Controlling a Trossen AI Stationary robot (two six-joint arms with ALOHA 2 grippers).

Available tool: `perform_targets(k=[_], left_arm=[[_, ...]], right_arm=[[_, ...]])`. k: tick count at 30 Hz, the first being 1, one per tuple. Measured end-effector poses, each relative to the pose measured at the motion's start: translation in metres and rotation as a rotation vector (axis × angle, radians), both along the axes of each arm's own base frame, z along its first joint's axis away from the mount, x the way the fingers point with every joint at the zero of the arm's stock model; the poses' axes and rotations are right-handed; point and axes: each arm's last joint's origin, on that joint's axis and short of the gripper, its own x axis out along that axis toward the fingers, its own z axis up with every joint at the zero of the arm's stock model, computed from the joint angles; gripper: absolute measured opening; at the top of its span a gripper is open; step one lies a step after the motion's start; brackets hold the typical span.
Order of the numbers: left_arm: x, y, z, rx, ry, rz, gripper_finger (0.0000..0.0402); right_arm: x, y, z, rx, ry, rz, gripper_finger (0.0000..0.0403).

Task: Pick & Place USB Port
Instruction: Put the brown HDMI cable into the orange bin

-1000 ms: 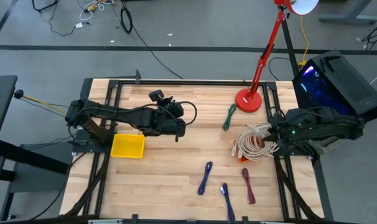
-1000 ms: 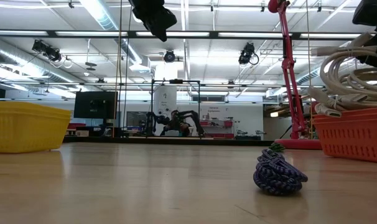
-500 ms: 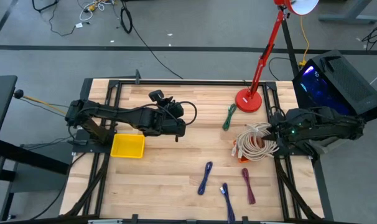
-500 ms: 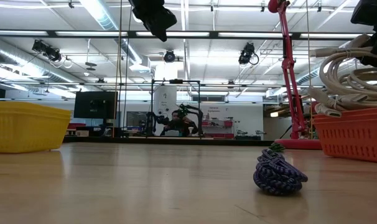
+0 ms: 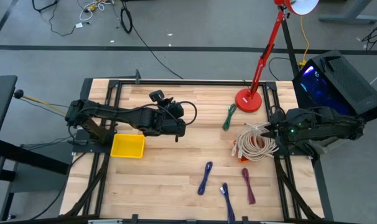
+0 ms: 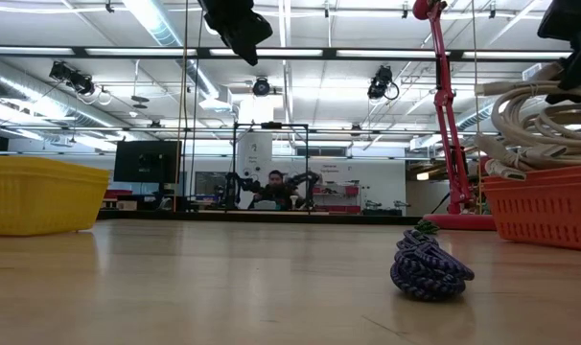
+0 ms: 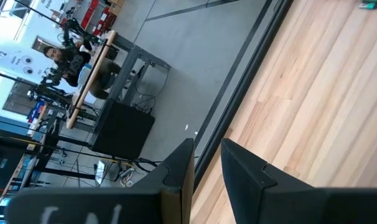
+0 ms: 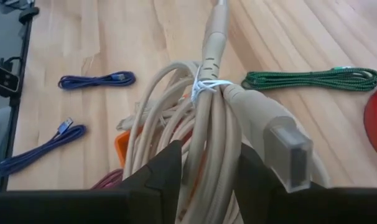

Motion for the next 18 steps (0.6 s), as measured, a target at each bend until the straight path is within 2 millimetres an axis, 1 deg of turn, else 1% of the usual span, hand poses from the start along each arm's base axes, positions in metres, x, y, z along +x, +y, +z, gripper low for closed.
perform_targets(k=[3, 8, 18], left_arm=[[0.0, 0.0, 0.0, 0.0, 0.0, 0.0, 0.0085], [0.0, 0.0, 0.0, 0.0, 0.0, 0.0, 0.0085], [-0.0002, 0.0, -0.0001, 0.0, 0.004, -0.001, 0.0085]], right_arm=[[0.0, -0.0002, 0.0, -0.015, 0.0, 0.006, 0.0133], [-0.0002, -0.003, 0.0003, -0.089, -0.002, -0.057, 0.0133], [0.0005, -0.0021, 0.0025, -0.078, -0.021, -0.024, 0.0133]])
